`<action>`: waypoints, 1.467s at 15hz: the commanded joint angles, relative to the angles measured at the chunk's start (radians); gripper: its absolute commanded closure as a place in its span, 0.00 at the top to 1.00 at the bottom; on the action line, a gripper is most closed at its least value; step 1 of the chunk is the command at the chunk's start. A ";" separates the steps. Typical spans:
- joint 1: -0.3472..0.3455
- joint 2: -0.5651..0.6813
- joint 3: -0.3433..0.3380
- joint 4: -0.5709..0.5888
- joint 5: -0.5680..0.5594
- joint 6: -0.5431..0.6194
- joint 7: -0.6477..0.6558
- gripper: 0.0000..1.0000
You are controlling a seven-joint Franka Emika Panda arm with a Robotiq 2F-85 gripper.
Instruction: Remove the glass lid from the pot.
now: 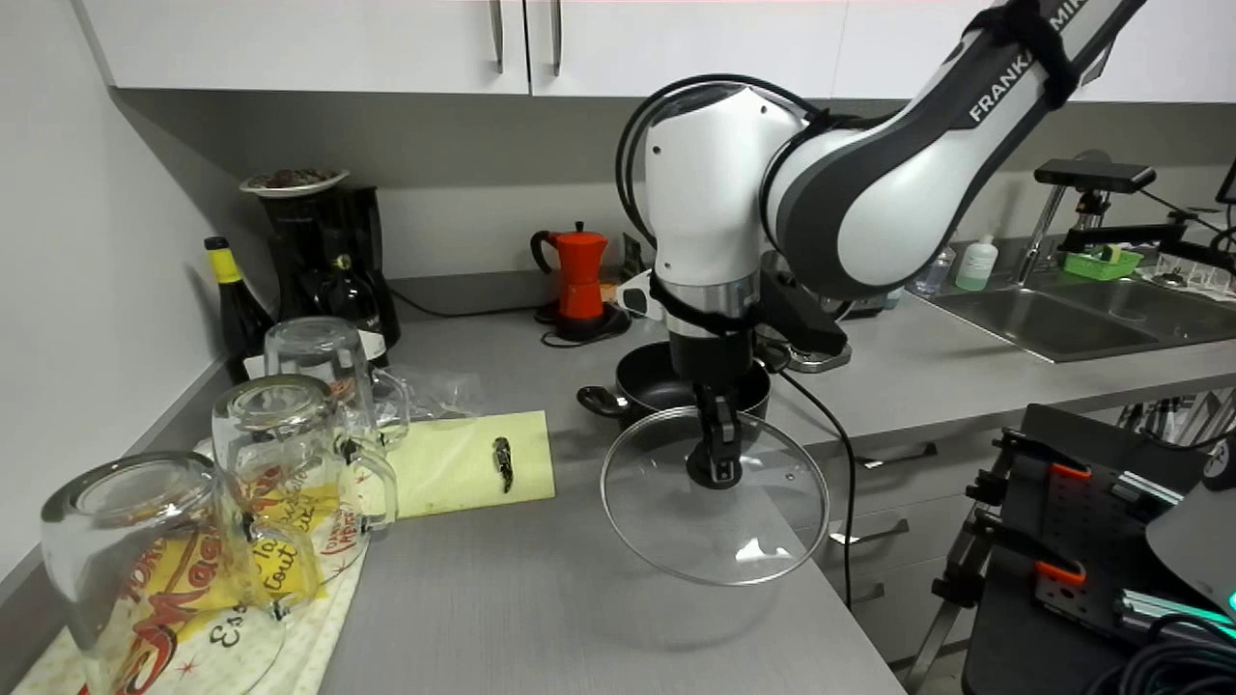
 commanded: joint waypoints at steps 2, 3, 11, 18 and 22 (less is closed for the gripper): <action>0.040 -0.013 0.021 -0.055 0.001 0.057 0.079 0.25; 0.046 -0.001 0.022 -0.053 0.003 0.064 0.093 0.25; 0.056 0.158 -0.015 0.007 0.018 0.166 0.160 0.25; 0.052 0.247 -0.029 0.022 0.028 0.227 0.123 0.25; 0.042 0.236 -0.015 0.014 0.032 0.234 0.082 0.25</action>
